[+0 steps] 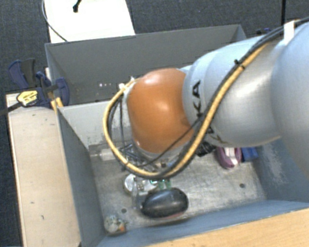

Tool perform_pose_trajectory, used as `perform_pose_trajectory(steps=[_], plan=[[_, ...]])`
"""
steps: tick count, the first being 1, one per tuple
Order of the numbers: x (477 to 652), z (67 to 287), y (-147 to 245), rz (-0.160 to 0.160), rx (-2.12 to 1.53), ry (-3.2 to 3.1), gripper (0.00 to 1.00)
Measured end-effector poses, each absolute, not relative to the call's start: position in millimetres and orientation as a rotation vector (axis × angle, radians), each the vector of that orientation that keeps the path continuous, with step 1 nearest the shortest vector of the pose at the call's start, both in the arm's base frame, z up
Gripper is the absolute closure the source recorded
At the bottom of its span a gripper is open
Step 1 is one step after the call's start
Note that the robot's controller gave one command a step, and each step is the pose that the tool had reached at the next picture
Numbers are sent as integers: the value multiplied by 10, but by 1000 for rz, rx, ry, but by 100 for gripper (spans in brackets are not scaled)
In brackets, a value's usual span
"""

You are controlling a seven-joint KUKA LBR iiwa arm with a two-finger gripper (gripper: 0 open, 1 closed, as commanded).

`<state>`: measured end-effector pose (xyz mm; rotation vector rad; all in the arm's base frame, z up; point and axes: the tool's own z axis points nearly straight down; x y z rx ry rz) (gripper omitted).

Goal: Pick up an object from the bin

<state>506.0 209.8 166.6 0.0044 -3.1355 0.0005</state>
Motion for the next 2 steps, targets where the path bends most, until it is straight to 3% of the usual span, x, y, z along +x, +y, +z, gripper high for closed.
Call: perform_pose_trajectory(steps=[1,2], plan=[[4808,894,526,7,-2,-3137,0],[4896,720,1031,-3,-177,-3143,0]])
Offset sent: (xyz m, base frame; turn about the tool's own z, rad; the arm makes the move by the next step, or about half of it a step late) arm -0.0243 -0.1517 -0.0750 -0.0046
